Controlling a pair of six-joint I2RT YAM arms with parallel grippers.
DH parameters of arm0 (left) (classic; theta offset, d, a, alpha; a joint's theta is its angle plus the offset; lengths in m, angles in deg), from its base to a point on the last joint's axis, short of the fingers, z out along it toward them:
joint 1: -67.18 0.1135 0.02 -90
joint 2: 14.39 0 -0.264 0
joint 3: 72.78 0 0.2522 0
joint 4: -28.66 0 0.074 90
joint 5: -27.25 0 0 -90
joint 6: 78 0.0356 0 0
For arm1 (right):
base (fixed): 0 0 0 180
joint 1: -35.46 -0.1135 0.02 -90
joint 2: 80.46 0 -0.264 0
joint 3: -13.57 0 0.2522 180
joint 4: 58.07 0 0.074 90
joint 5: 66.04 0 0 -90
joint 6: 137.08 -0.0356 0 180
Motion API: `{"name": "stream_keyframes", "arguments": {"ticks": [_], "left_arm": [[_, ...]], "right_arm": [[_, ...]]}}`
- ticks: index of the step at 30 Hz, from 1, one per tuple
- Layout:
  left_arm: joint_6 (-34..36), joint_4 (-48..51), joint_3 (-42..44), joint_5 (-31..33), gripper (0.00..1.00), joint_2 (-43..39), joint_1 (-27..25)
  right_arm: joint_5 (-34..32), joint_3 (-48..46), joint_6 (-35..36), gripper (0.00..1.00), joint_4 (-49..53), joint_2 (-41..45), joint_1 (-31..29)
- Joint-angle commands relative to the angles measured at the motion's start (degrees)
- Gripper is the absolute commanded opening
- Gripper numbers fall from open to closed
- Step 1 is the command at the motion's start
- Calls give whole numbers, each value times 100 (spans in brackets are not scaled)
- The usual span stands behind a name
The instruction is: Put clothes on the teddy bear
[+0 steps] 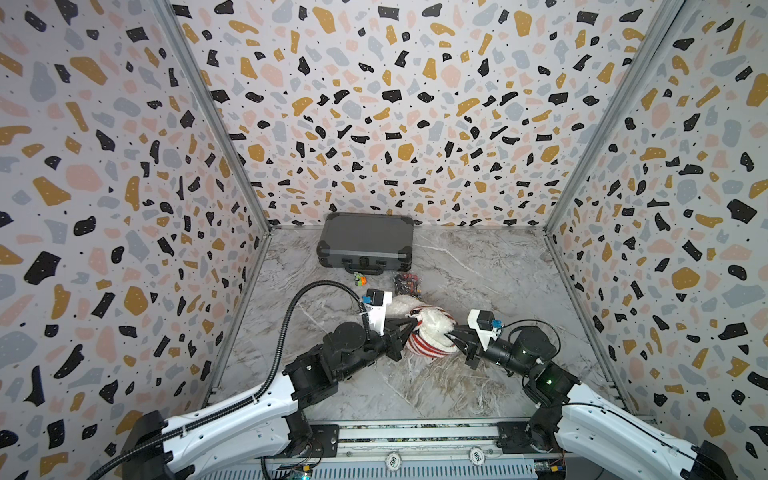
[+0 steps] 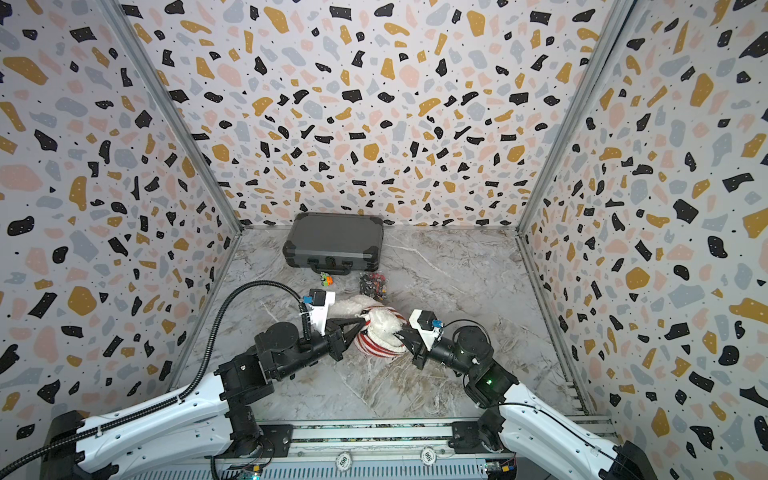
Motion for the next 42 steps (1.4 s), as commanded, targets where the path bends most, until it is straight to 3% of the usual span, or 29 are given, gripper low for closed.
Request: {"name": "stream_keyframes", "arguments": {"ticks": [1,3,8,13,17,20,25,31,36,42], "left_arm": [[134,-268,-146,-179,7,5,29],[105,-20,-33,17,9,-197,30],[-173,262,497,561,27,-1095,36],[-432,483,887,801,27,-1535,44],[-540,231,1116,644,27,-1488,46],[-487,-28,1120,394,30,-1316,39],[-611,-1078,1201,193,44,-718,3],[-701,-2187,1135,427,46,390,-277],[-938,-2952,1005,680,42,1238,-443],[-1434,-3848,800,829,41,2062,-542]], "right_arm": [[-105,35,-20,0,-235,128,-39],[-176,21,-54,0,-213,176,-39],[-229,-13,-75,0,-189,292,-30],[-288,0,-130,0,-234,256,-21],[-623,12,-476,0,-257,202,8],[-893,274,-1115,0,68,-25,179],[-1493,615,-2411,0,622,-400,238],[-1729,419,-4198,0,518,-459,356],[-1990,619,-4903,0,895,-444,348],[-2246,544,-5179,0,907,-275,313]]}}
